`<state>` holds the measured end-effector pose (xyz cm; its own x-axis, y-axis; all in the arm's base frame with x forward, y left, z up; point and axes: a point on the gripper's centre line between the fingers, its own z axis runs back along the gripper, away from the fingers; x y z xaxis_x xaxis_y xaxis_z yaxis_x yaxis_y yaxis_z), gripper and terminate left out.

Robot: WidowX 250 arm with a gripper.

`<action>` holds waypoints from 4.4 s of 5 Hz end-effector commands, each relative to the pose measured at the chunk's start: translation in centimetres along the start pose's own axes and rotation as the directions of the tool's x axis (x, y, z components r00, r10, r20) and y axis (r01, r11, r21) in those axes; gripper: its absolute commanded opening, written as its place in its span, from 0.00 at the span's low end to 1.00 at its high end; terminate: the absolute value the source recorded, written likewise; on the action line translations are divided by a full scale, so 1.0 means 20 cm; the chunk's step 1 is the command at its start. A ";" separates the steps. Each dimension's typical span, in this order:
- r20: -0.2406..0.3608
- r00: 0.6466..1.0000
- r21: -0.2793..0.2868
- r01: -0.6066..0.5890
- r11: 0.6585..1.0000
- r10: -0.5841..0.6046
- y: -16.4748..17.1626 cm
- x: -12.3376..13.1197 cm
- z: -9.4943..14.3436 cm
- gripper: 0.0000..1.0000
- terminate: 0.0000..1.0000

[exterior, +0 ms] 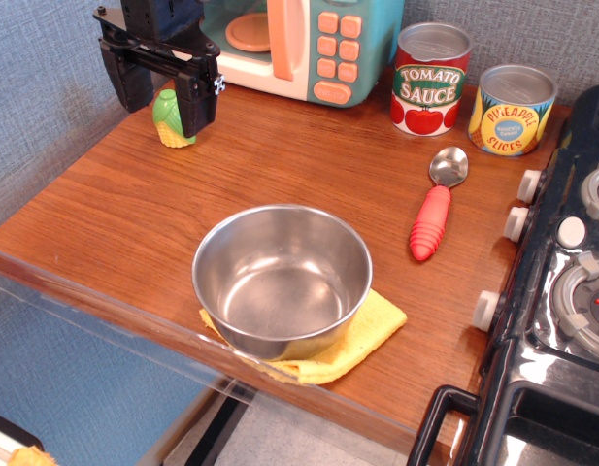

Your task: Slide the spoon to the other side of the silver pot.

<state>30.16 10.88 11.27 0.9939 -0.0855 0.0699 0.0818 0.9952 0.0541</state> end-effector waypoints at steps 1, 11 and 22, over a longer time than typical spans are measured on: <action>0.000 1.000 0.000 0.000 1.000 0.000 0.00 0.00 0.00 1.00 0.00; -0.145 0.982 0.076 -0.108 0.991 0.118 -0.92 0.45 -0.51 1.00 0.00; 0.138 0.988 0.181 -0.095 0.979 0.071 0.18 -0.21 0.09 0.00 0.00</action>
<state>26.34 14.50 10.28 0.9873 -0.0201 0.1578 -0.0118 0.9800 0.1987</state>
